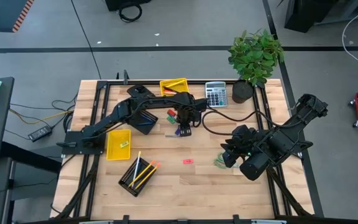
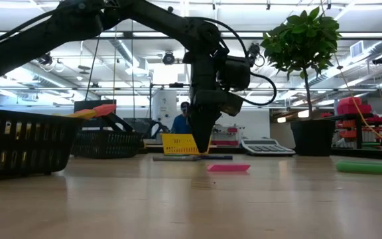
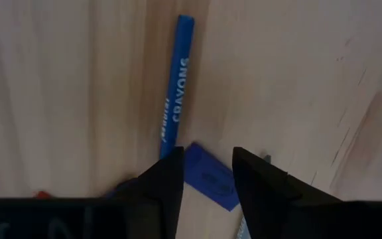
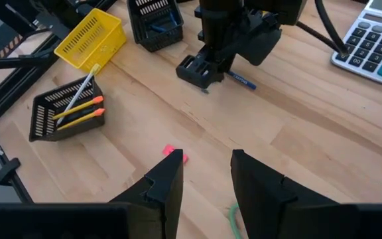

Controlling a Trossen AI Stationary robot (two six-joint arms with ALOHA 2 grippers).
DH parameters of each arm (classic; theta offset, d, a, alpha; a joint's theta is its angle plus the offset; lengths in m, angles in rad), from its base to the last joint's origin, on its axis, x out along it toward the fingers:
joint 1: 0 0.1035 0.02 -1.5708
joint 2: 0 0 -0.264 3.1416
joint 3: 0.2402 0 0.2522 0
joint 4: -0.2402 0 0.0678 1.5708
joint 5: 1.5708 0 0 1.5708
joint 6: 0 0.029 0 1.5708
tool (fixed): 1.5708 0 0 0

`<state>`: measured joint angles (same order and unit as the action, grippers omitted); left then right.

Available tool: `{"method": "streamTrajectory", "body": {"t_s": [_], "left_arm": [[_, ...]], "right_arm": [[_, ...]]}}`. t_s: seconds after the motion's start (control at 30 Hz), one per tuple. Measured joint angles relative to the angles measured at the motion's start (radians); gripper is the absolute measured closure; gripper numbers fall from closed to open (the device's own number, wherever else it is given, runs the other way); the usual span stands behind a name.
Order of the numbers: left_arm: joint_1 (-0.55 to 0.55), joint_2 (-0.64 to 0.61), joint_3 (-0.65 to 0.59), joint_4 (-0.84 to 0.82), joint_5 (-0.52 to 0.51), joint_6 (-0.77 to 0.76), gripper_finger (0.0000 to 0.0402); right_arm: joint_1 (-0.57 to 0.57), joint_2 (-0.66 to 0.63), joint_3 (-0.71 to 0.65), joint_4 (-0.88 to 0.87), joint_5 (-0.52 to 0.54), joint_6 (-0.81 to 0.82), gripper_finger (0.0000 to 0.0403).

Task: Sort crayons/erasers/pens/pencils in bins
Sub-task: Put the blue crayon into the top black basket

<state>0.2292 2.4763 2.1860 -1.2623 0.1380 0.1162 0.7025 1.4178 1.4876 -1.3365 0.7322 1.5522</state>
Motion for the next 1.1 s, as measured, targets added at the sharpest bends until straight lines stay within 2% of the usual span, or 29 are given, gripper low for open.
{"method": "streamTrajectory", "body": {"t_s": [0.23, 0.37, 0.53, 0.67, 0.9, 1.1], "left_arm": [[0.010, -0.001, 0.027, -0.018, -0.017, -0.078, 0.0275], [0.015, -0.002, 0.027, -0.029, -0.026, -0.058, 0.0273], [0.014, -0.002, 0.027, -0.032, -0.046, -0.021, 0.0262], [0.013, -0.002, 0.027, -0.055, -0.051, -0.017, 0.0254], [0.014, -0.002, 0.027, -0.062, -0.052, -0.001, 0.0251], [0.013, -0.002, 0.027, -0.100, -0.103, 0.108, 0.0261]], "right_arm": [[-0.006, 0.000, 0.000, 0.000, 0.006, 0.015, 0.0270], [-0.036, 0.000, 0.000, 0.005, -0.016, 0.029, 0.0270], [-0.136, 0.000, 0.000, 0.024, -0.158, -0.022, 0.0270], [-0.225, 0.000, 0.000, 0.095, -0.258, -0.124, 0.0270], [-0.314, 0.000, 0.000, 0.209, -0.263, -0.266, 0.0270], [-0.336, 0.000, 0.000, 0.218, -0.262, -0.276, 0.0270]]}}
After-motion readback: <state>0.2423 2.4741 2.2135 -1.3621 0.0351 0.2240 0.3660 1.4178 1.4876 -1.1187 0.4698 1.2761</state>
